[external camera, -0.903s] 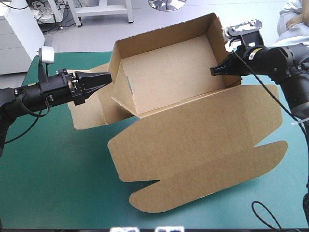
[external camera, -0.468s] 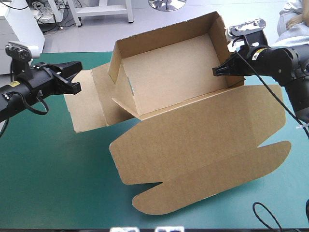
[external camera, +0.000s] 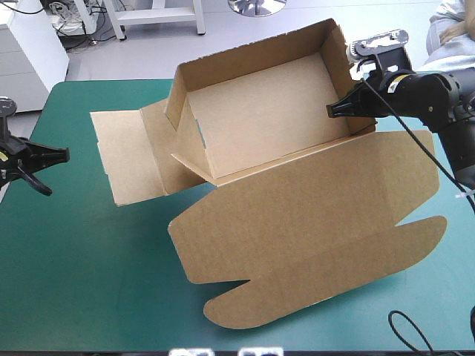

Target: Fold the box

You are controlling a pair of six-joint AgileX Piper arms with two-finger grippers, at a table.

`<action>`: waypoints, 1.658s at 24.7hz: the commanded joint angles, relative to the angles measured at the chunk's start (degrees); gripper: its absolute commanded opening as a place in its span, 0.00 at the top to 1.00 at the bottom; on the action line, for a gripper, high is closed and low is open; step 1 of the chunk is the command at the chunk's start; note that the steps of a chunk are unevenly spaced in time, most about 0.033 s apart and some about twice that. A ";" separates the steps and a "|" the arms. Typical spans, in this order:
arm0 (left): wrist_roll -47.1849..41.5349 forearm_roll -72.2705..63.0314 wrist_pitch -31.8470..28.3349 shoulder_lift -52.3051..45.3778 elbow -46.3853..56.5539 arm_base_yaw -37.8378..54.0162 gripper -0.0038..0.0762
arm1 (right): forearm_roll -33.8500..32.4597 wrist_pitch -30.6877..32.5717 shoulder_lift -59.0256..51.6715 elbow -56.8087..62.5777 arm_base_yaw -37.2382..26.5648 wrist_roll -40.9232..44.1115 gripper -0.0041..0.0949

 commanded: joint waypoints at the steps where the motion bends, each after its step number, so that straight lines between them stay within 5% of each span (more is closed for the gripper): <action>1: -5.33 5.64 -2.21 1.89 1.65 -0.17 0.96 | 1.84 -4.15 -2.43 -1.72 -0.08 0.39 0.98; 9: -4.53 -7.47 -18.02 8.22 13.93 -0.17 0.96 | 4.57 -4.15 -2.64 -1.72 -0.08 0.11 0.98; 13: 22.63 -42.68 -21.91 11.10 15.26 -0.17 0.94 | 4.57 -3.54 -2.64 -1.72 -0.08 -0.09 0.98; 15: 40.84 -64.77 -16.84 12.58 15.26 -0.17 0.94 | 4.45 -3.54 -2.64 -1.72 -0.08 -0.09 0.98; 19: 50.81 -80.42 -7.56 13.45 14.90 -0.17 0.94 | 4.09 -3.54 -2.64 -1.72 -0.08 -0.09 0.98; 28: 53.55 -90.26 11.20 13.45 8.98 -0.17 0.94 | -0.21 -4.55 -2.38 -1.72 -0.08 0.88 0.98; 41: 54.11 -98.52 17.63 13.45 6.60 -0.27 0.92 | 1.61 -5.26 -2.29 -1.72 -0.08 0.64 0.98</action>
